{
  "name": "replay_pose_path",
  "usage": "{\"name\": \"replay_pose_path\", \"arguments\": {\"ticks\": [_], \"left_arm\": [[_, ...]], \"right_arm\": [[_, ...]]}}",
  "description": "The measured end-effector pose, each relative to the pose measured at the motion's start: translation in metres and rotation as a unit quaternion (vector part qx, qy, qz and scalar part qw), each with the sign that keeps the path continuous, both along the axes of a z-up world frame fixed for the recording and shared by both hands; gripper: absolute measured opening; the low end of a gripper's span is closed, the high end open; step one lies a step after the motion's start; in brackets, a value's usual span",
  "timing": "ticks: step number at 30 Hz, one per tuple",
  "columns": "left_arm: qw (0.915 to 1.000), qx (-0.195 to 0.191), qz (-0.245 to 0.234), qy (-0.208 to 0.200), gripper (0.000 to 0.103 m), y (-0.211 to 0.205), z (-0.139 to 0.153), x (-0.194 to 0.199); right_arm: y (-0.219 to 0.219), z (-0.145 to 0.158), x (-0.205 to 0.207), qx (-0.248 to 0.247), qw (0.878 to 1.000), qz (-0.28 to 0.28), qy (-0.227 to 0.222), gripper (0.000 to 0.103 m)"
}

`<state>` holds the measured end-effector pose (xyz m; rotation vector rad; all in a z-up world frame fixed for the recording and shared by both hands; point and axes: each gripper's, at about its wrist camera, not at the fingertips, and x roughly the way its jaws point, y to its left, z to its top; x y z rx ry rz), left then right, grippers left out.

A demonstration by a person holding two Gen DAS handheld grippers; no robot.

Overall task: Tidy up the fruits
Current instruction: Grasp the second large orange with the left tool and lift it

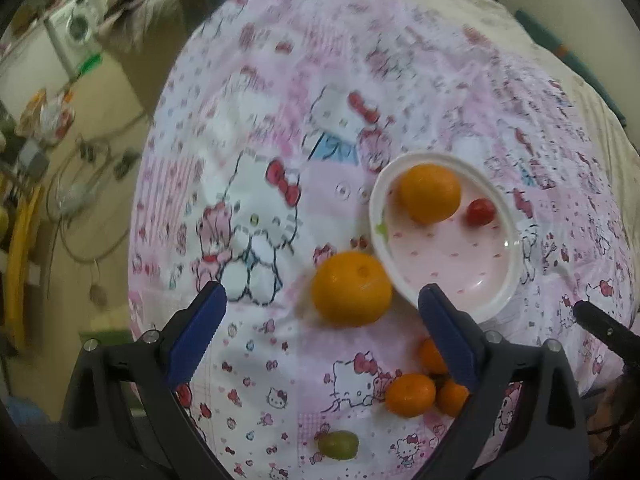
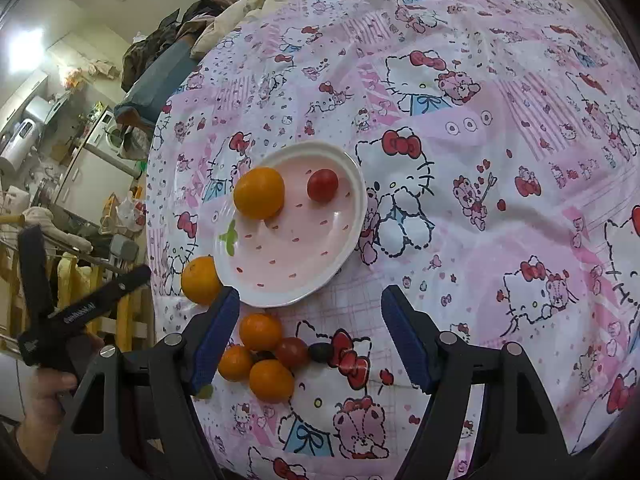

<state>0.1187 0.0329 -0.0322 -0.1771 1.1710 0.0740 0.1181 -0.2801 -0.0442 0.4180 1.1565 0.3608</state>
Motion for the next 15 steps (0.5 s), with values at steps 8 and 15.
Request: {"name": "replay_pose_path", "arguments": {"ticks": [8, 15], "left_arm": [[0.9981, -0.022, -0.008, 0.058, 0.089, -0.009, -0.032, 0.008], [0.9937, -0.051, -0.014, 0.098, 0.088, -0.017, -0.057, 0.023]], "right_arm": [[0.002, -0.008, 0.007, 0.004, 1.000, -0.005, 0.015, 0.076], [-0.004, -0.011, 0.009, 0.014, 1.000, -0.012, 0.021, 0.076]]}}
